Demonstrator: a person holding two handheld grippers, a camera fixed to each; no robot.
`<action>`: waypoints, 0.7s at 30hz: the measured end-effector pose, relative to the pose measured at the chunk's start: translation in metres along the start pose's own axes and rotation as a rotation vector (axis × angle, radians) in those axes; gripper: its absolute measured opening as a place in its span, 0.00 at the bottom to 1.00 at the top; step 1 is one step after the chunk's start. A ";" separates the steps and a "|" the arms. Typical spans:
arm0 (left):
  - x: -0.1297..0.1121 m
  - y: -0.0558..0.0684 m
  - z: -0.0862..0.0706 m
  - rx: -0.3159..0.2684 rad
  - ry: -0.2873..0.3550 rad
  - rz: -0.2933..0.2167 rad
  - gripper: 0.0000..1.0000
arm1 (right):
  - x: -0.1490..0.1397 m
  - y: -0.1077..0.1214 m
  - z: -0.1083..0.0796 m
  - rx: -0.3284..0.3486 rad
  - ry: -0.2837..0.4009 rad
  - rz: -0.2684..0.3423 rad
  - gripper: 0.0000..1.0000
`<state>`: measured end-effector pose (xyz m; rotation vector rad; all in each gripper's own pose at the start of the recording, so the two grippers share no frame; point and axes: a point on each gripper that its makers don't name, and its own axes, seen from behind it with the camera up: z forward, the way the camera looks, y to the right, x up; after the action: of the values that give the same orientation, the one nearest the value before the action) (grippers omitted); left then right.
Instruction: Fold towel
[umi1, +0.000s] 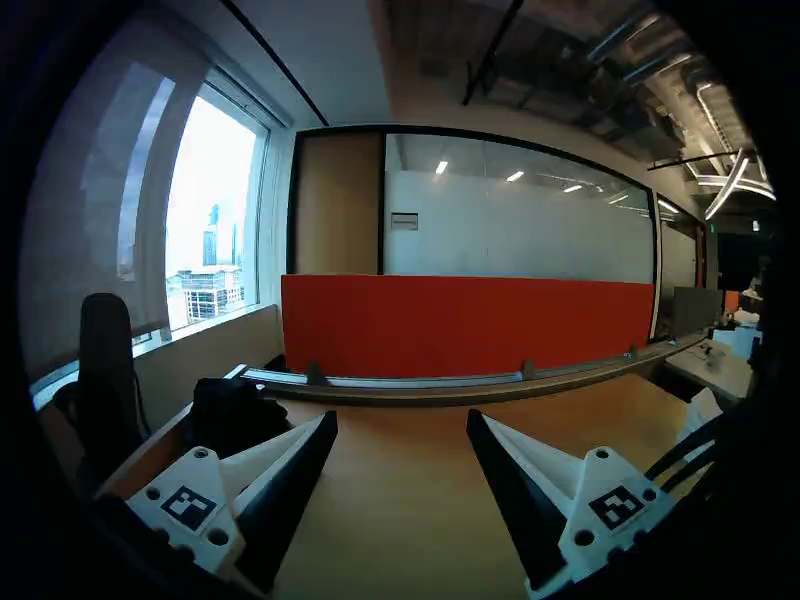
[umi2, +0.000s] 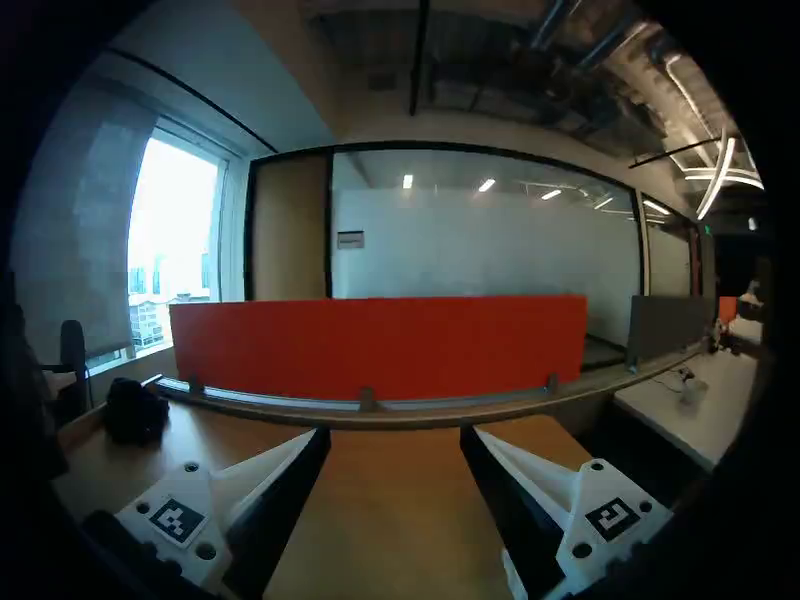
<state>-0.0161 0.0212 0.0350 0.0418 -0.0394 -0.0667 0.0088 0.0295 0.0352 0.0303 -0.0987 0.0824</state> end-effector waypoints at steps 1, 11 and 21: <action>-0.002 0.000 0.000 -0.001 -0.001 -0.005 0.96 | 0.001 0.000 0.001 -0.001 0.000 0.000 1.00; -0.025 -0.003 -0.004 -0.005 0.003 -0.044 0.96 | -0.001 -0.010 0.000 0.002 -0.001 -0.013 1.00; -0.057 -0.009 0.001 0.000 0.022 -0.042 0.96 | -0.022 -0.024 0.000 -0.002 0.004 -0.001 1.00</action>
<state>-0.0733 0.0158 0.0331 0.0438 -0.0166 -0.1087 -0.0111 0.0034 0.0327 0.0285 -0.0949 0.0816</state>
